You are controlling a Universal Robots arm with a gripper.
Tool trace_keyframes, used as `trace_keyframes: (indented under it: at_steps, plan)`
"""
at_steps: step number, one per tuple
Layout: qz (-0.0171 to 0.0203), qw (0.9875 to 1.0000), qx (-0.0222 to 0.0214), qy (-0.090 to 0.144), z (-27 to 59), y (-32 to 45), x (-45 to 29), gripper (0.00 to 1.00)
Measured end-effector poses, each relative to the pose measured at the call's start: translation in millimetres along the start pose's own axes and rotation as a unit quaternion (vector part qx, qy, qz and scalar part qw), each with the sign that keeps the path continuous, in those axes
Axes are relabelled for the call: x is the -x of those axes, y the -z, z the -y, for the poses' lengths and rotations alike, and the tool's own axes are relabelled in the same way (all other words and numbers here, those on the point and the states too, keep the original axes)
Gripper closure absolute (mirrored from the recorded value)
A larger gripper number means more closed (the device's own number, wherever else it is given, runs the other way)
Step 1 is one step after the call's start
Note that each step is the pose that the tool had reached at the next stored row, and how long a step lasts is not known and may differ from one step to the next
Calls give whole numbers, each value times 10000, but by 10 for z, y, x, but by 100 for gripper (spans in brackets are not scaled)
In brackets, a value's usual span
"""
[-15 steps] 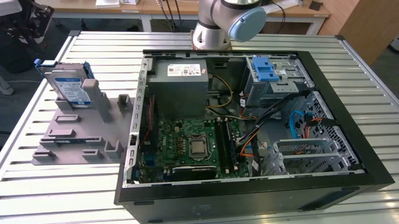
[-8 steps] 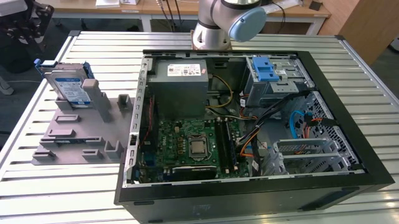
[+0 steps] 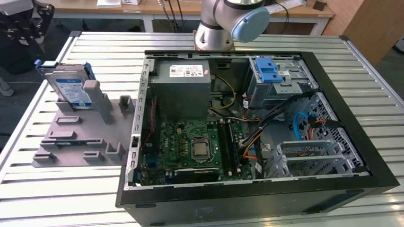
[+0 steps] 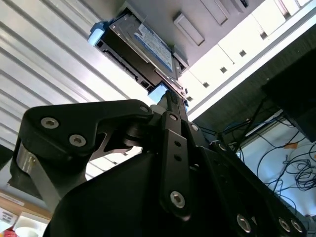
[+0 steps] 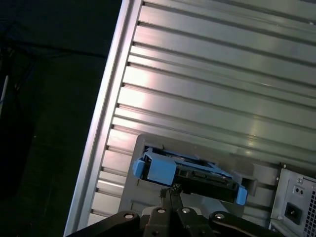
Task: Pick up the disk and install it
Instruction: 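Pick up the disk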
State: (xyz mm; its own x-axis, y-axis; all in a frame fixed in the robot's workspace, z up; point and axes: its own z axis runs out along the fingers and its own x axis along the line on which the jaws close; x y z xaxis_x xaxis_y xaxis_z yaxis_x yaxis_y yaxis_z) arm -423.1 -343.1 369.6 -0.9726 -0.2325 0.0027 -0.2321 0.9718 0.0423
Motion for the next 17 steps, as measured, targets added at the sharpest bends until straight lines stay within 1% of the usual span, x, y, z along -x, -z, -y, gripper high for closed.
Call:
trace_keyframes:
  at_steps: [5,9,11,13,15,17]
  plan:
    - [-13,9996,-1,297,0,-2,0,89]
    - [-23,9984,-2,560,0,-4,0,89]
    - [-30,9976,-2,688,0,-5,0,89]
    - [-35,9966,-2,828,0,-6,0,89]
    - [-41,9954,-3,960,0,-8,0,89]
    - [-46,9939,-3,1099,0,-9,0,89]
